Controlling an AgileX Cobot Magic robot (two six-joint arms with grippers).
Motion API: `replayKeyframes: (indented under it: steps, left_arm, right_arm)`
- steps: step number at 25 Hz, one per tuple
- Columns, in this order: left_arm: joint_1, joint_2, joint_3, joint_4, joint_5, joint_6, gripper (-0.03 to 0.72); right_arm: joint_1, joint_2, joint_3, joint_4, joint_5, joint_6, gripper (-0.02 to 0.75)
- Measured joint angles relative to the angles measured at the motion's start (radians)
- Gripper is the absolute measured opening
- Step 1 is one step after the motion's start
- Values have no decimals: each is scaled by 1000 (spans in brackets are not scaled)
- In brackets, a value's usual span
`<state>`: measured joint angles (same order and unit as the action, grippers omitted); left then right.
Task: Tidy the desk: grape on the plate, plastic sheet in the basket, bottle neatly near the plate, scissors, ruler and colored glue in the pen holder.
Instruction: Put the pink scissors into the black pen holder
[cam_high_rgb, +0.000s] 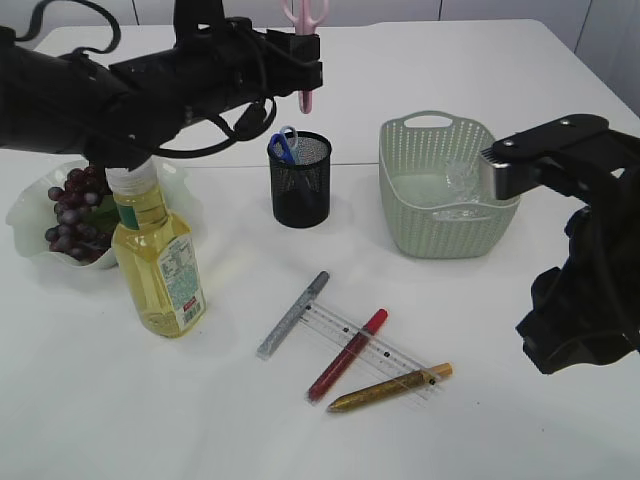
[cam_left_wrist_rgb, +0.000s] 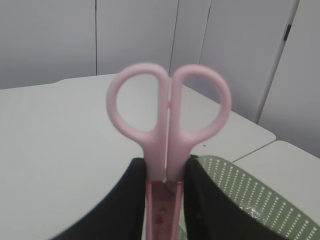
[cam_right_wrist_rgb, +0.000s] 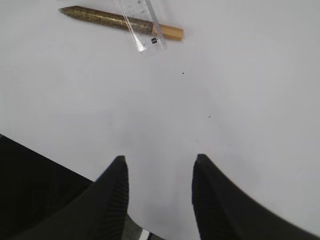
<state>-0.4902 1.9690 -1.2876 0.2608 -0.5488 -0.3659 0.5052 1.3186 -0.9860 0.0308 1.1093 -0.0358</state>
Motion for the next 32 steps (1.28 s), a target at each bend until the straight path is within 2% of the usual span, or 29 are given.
replayKeyframes:
  steps: [6, 12, 15, 17, 22, 25, 32]
  left_arm:
    - [0, 103, -67, 0, -30, 3, 158]
    - [0, 140, -140, -46, 75, 11, 142]
    - [-2, 142, -147, -72, 91, 57, 134]
    - [-11, 146, -147, -127, 91, 112, 134]
    - [-37, 178, -147, -379, 84, 329, 134]
    - [-42, 196, -147, -425, 70, 373, 134]
    - [-42, 225, -147, -450, 1, 393, 134]
  right_arm:
    - [0, 0, 0, 0, 0, 2, 314]
    - [0, 0, 0, 0, -7, 2, 314]
    - [0, 0, 0, -3, -20, 2, 314]
    - [0, 0, 0, -9, -24, 2, 314]
    - [0, 0, 0, -18, -24, 2, 314]
    - [0, 0, 0, -20, -24, 2, 314]
    - [0, 0, 0, -23, -24, 2, 314]
